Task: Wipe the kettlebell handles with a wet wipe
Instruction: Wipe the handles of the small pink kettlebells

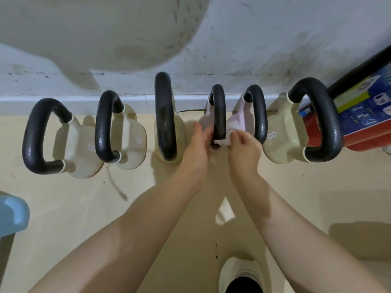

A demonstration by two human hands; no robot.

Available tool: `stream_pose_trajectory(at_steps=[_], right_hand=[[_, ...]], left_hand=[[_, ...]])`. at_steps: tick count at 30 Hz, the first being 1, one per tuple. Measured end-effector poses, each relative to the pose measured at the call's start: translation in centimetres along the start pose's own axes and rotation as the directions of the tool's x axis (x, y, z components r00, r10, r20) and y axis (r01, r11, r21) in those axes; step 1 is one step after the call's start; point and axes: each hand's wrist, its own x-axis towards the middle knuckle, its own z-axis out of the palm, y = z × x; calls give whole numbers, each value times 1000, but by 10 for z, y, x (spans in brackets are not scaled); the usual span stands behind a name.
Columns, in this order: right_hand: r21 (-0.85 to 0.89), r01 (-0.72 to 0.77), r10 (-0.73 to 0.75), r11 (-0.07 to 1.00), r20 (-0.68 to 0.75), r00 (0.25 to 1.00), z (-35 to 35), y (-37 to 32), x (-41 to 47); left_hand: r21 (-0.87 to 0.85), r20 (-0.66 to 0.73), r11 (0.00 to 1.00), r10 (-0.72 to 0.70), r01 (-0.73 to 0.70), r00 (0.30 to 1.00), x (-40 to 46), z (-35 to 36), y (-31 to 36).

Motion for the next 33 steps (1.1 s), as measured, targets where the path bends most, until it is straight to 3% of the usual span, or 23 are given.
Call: stream_pose_trajectory(at_steps=[2, 5, 10, 12, 15, 16, 19, 21, 23, 26, 27, 30, 33], right_hand=[[146, -103, 91, 984, 84, 992, 10, -14, 9], [100, -136, 114, 986, 197, 974, 10, -3, -4], [301, -323, 238, 897, 286, 928, 18, 2, -3], [298, -296, 217, 907, 270, 938, 20, 5, 0], [74, -129, 102, 989, 295, 950, 10, 29, -22], [59, -137, 111, 989, 320, 941, 9, 35, -29], [247, -274, 170, 930, 370, 913, 20, 31, -36], [328, -301, 173, 896, 366, 914, 26, 28, -32], [258, -205, 103, 944, 360, 927, 23, 29, -38], [20, 173, -170, 985, 339, 925, 12, 34, -46], [-64, 288, -254, 956, 316, 914, 11, 36, -43], [-277, 447, -346, 850, 346, 872, 17, 34, -22], [-413, 644, -473, 644, 447, 759, 15, 24, 6]], left_hand=[[37, -16, 999, 33, -32, 999, 0, 2, 1], [68, -7, 996, 60, -59, 998, -3, 0, 1], [170, -37, 978, 127, -119, 991, -1, 1, -3], [178, -34, 976, 132, -124, 991, -1, 0, -5], [185, -22, 976, 124, -117, 992, -2, 0, -8], [181, -27, 976, 126, -119, 992, -1, 0, -8], [185, -50, 977, 121, -109, 991, 0, -1, -5], [88, -34, 993, 83, -80, 996, -4, 2, -3], [-23, -16, 999, 42, -43, 999, -8, 4, -3], [-13, -47, 999, 36, -37, 998, 1, -3, -3], [-17, -70, 1000, 15, -16, 997, 4, -6, -2], [-41, -115, 999, -34, 30, 993, 14, -13, -3], [-150, -43, 988, -51, 44, 998, 14, -11, -3]])
